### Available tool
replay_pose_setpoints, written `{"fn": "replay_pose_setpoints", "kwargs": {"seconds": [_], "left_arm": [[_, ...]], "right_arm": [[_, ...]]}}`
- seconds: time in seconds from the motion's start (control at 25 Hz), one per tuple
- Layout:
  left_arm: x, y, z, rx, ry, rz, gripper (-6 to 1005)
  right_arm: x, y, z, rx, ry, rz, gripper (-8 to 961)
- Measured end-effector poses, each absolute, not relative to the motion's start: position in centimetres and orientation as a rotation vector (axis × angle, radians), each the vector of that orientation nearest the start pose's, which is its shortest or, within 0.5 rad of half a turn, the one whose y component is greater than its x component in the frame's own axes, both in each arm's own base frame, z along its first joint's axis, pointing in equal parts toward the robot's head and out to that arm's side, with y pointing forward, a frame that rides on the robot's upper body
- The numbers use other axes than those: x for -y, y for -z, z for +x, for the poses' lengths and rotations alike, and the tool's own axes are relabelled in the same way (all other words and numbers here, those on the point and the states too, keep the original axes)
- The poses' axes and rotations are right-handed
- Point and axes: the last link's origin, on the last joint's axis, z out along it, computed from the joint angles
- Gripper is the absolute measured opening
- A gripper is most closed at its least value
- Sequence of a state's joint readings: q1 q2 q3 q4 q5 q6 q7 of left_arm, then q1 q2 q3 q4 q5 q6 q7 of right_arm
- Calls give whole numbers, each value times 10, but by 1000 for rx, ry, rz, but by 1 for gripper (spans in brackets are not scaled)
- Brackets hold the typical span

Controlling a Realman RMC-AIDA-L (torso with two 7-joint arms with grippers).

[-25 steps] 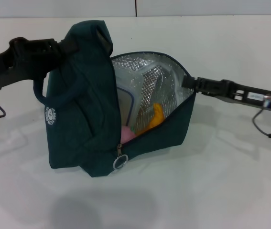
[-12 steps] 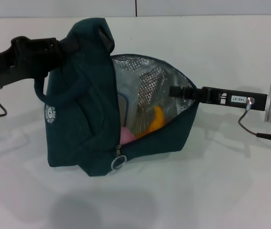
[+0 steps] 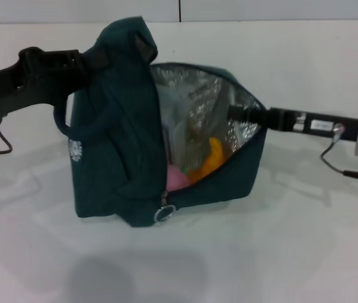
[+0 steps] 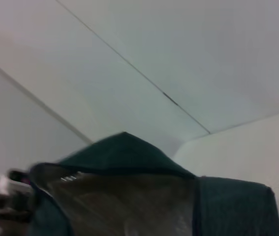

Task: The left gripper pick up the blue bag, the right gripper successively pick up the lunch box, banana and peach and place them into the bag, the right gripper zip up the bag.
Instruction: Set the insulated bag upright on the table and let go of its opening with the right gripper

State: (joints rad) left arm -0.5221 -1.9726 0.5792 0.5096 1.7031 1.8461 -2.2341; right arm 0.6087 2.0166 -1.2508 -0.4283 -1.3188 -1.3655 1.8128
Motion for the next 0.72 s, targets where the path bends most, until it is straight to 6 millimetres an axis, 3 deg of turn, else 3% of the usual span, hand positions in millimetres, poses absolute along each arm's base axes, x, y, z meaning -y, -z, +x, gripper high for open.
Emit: {"fn": "replay_pose_setpoints", "kwargs": {"seconds": [0.12, 0.24, 0.4, 0.52, 0.72], "left_arm": [[-315, -60, -243, 1823, 1453, -2417, 49], [-315, -57, -235, 1880, 1427, -2466, 49], [-317, -47, -222, 1944, 1392, -2531, 49], [-317, -38, -215, 1963, 1382, -2562, 49], [-322, -20, -209, 1977, 1321, -2560, 49]], "right_arm": [[-350, 18, 209, -1310, -1204, -2584, 139], [-344, -12, 210, -1275, -1349, -2575, 113], [-336, -40, 215, -1267, -1436, -2570, 80], [-334, -46, 217, -1303, -1440, -2571, 70], [-335, -34, 226, -1396, -1387, -2535, 65]]}}
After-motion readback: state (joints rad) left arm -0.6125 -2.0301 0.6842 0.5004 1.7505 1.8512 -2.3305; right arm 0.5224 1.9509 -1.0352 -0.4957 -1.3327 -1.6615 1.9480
